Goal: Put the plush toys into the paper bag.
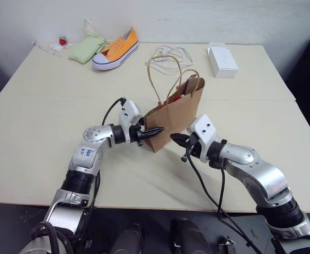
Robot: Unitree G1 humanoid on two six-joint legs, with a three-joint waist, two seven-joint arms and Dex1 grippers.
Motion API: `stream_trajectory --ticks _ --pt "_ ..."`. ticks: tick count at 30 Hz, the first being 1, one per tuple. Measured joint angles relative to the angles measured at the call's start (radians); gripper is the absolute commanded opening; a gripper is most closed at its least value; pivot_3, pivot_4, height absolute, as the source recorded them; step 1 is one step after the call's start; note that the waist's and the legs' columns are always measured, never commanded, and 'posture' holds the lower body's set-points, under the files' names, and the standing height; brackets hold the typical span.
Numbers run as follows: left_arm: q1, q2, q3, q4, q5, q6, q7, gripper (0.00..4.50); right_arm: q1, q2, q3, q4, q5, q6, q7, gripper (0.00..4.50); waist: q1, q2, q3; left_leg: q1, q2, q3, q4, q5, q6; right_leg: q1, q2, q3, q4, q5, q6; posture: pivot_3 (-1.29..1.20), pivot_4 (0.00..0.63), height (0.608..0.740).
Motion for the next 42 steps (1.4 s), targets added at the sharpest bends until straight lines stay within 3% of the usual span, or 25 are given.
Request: stream_trajectory --ticks 4,8,10,11,12,14,17,23,24,28,31,36,38,42 --pt "-0.031 -0.004 0.013 0.041 -0.009 -0.025 -0.046 0.03 0.087 -0.042 -0.082 -0.092 0.023 0.007 0.032 0.0 0.007 0.0 0.0 -0.001 0.0 -0.001 0.0 0.0 0.0 0.001 -0.001 -0.001 0.0 0.0 0.0 0.0 0.15 0.74" --pt "-0.063 -0.016 0.02 0.062 -0.063 -0.028 -0.161 0.03 0.196 -0.102 -0.209 -0.219 0.087 0.03 0.074 0.0 0.007 0.0 0.0 -0.001 0.0 -0.001 0.0 0.0 0.0 0.001 0.0 -0.001 0.0 0.0 0.0 0.0 0.15 0.74" --pt "-0.115 -0.011 0.0 0.106 -0.089 -0.045 -0.299 0.03 0.405 -0.179 -0.398 -0.344 0.177 0.061 0.164 0.0 0.025 0.001 0.0 -0.003 -0.001 -0.006 -0.001 0.0 0.0 0.002 0.0 -0.005 0.0 0.0 0.0 0.0 0.15 0.74" --pt "-0.165 -0.009 -0.004 0.172 -0.094 -0.082 -0.39 0.01 0.565 -0.232 -0.552 -0.415 0.234 0.087 0.245 0.18 0.038 0.001 0.0 -0.004 -0.001 -0.007 0.0 0.0 0.001 0.003 0.0 -0.008 -0.001 0.0 0.0 0.0 0.15 0.74" --pt "-0.205 -0.008 -0.001 0.236 -0.094 -0.114 -0.451 0.0 0.664 -0.264 -0.668 -0.456 0.277 0.108 0.298 0.37 0.037 0.0 0.0 -0.003 0.0 -0.006 0.0 -0.001 0.001 0.005 0.0 -0.008 -0.001 0.0 0.0 0.0 0.15 0.74" --pt "-0.262 -0.029 -0.004 0.327 -0.091 -0.148 -0.519 0.0 0.726 -0.268 -0.795 -0.508 0.341 0.118 0.331 0.91 0.024 -0.002 0.0 0.002 -0.001 -0.002 0.001 -0.001 0.003 0.009 0.0 -0.003 -0.001 0.002 0.003 0.0 0.15 0.74" --pt "-0.314 -0.09 -0.046 0.44 -0.065 -0.221 -0.615 0.0 0.793 -0.259 -0.916 -0.538 0.421 0.121 0.335 2.01 0.016 -0.002 0.0 0.005 -0.002 -0.001 0.0 0.001 0.006 0.011 0.0 -0.001 -0.007 0.004 0.005 0.0 0.15 0.74" --pt "-0.379 -0.101 -0.068 0.667 0.017 -0.331 -0.668 0.0 0.886 -0.245 -1.125 -0.505 0.444 0.1 0.347 4.17 0.003 -0.003 0.001 0.002 -0.002 0.0 -0.001 0.001 0.006 0.008 0.0 0.0 -0.001 0.004 0.005 0.0 0.15 0.74" --pt "-0.389 -0.1 -0.068 0.686 0.027 -0.338 -0.668 0.21 0.887 -0.244 -1.144 -0.488 0.442 0.095 0.347 4.5 0.005 -0.003 0.001 0.002 -0.002 0.0 -0.001 0.001 0.006 0.007 0.0 0.001 -0.001 0.004 0.005 0.0 0.15 0.74" --pt "-0.397 -0.056 -0.066 0.699 0.044 -0.323 -0.668 1.32 0.908 -0.244 -1.169 -0.419 0.425 0.056 0.376 4.5 0.006 -0.003 0.001 0.001 -0.002 0.0 -0.001 0.001 0.006 0.006 0.0 0.001 -0.001 0.004 0.005 0.0 0.15 0.74" --pt "-0.362 0.037 -0.056 0.572 0.025 -0.209 -0.669 2.22 0.911 -0.259 -1.172 -0.364 0.402 0.024 0.427 4.5 -0.002 -0.003 0.001 0.001 -0.002 0.0 -0.002 0.001 0.006 0.006 0.0 0.003 -0.001 0.004 0.005 0.0 0.15 0.74" --pt "-0.228 0.356 0.004 0.232 -0.091 0.125 -0.67 3.79 0.862 -0.365 -1.197 -0.191 0.394 -0.007 0.552 4.5 -0.019 -0.001 0.002 0.002 -0.001 -0.001 -0.003 0.001 0.005 0.005 0.0 0.004 -0.001 0.004 0.005 0.0 0.15 0.74" --pt "-0.152 0.542 0.022 0.11 -0.177 0.244 -0.67 4.39 0.806 -0.444 -1.224 -0.084 0.403 -0.004 0.614 4.5 -0.024 0.0 0.002 0.002 -0.001 -0.001 -0.003 0.001 0.005 0.006 0.0 0.004 -0.002 0.004 0.005 0.0 0.15 0.74" --pt "-0.065 0.745 0.125 -0.005 -0.28 0.329 -0.67 4.46 0.678 -0.593 -1.249 0.105 0.452 0.036 0.747 4.5 -0.005 0.002 0.003 0.003 -0.001 -0.002 -0.002 0.001 0.005 0.008 -0.002 0.003 -0.009 0.004 0.004 0.0 0.15 0.74"
